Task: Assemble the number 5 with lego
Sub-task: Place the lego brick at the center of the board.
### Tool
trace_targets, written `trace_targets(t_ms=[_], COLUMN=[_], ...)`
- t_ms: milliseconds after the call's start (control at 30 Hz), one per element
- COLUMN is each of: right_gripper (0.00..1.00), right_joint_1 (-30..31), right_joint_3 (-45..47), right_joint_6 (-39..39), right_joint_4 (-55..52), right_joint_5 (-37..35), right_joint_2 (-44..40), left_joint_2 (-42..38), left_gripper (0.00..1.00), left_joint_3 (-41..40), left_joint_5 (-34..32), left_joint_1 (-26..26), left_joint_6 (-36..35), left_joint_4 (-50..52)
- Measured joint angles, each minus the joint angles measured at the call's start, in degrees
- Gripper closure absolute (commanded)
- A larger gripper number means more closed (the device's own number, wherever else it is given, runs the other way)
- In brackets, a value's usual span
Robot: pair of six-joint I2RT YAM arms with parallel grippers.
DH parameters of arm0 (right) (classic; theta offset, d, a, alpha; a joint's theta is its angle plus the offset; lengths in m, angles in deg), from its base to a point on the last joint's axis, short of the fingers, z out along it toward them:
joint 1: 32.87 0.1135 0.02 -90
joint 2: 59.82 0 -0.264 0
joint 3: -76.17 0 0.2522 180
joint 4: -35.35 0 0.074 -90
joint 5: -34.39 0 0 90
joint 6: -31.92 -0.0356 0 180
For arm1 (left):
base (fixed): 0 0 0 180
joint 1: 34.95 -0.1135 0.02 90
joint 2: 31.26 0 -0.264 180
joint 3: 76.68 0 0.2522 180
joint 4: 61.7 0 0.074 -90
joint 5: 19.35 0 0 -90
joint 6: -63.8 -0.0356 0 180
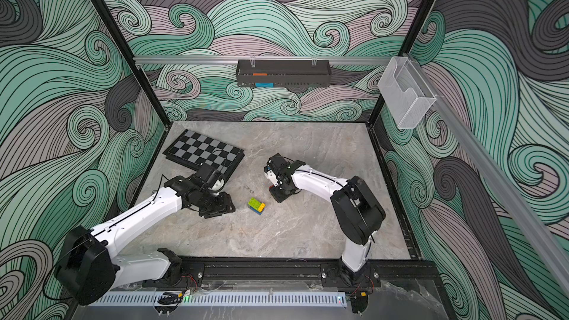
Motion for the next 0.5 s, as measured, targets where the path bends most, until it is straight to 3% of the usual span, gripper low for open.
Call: trace_targets(t_ms=[167, 367, 500], right_gripper=[0.65, 0.47, 0.43], right_joint_1=[-1.4, -2.0, -1.9], right_joint_3=[1.8, 2.0, 2.0], right_joint_6=[-1.6, -2.2, -2.3], right_joint_4=[0.1, 0.3, 0.4], right_joint_5=[-1.5, -2.2, -2.1], right_joint_2=[1.3, 2.4, 2.3], left_joint_2=[0.5, 0.5, 0.5], left_gripper=[0.41, 0.41, 0.41], left_joint_3=[0.0, 0.0, 0.0], left_joint_5=[0.1, 0.2, 0.2], left_joint_1=[-0.2, -0.3, -0.6], left_joint_6=[-0.1, -0.1, -0.1], left_joint_4=[-0.4, -0.6, -0.7])
